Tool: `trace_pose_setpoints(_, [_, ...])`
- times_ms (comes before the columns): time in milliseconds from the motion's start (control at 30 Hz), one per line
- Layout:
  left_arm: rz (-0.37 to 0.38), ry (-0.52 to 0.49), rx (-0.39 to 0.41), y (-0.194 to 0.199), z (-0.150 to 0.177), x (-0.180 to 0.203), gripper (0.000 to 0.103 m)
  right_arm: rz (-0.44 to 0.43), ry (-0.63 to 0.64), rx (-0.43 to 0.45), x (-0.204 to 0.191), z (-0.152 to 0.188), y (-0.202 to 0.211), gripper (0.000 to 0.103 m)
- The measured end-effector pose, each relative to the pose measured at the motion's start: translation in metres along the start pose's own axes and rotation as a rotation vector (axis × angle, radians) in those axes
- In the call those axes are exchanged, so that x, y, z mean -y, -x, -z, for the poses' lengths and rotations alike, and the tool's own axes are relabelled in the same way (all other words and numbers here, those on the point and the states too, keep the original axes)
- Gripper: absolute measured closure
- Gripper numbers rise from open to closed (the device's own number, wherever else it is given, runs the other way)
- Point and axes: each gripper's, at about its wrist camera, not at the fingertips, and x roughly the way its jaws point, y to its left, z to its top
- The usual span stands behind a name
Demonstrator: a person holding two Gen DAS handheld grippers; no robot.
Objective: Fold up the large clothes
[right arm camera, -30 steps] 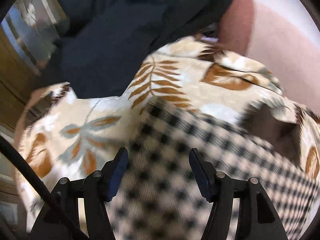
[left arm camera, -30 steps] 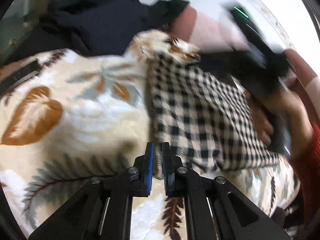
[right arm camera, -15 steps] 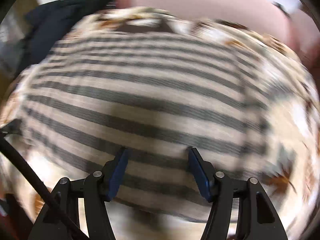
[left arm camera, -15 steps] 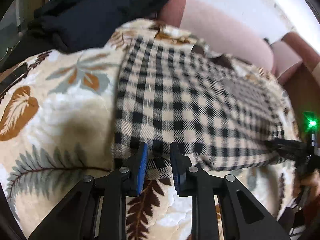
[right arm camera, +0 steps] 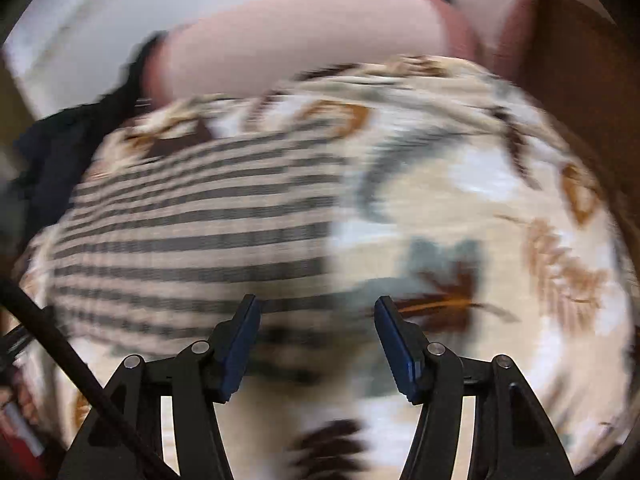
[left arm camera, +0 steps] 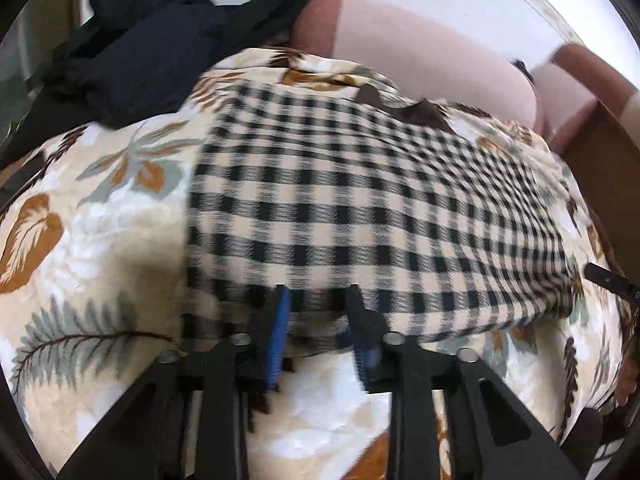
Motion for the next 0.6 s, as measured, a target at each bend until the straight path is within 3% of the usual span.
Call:
trace_pose_setpoints(100, [-0.024, -0.035, -0.056, -0.017, 0.005, 0.012, 0.069, -0.111, -0.008, -0.07, -0.03, 0.017, -0.03, 0.038])
trace_pose_setpoints(233, [-0.037, -0.036, -0.099, -0.028, 0.011, 0.008, 0.069, -0.022, 0.012, -0.126, -0.025, 0.04, -0.054, 0.044])
trace_pose_setpoints(333, [-0.028, -0.034, -0.096, -0.019, 0.01, 0.005, 0.069, 0.077, 0.045, -0.093, -0.007, 0.055, -0.032, 0.044])
trace_pose_setpoints(400, [-0.009, -0.007, -0.067, -0.009, 0.007, 0.002, 0.069, 0.097, 0.042, -0.085, -0.002, 0.058, -0.024, 0.041])
trace_pose_setpoints(467, [0.002, 0.003, -0.032, 0.002, 0.003, -0.002, 0.069, 0.181, 0.024, -0.049, 0.01, 0.067, -0.004, 0.04])
trace_pose_setpoints(600, [-0.1, 0.045, 0.024, 0.011, -0.006, -0.022, 0.057, 0.141, -0.087, -0.019, 0.036, 0.085, 0.016, 0.04])
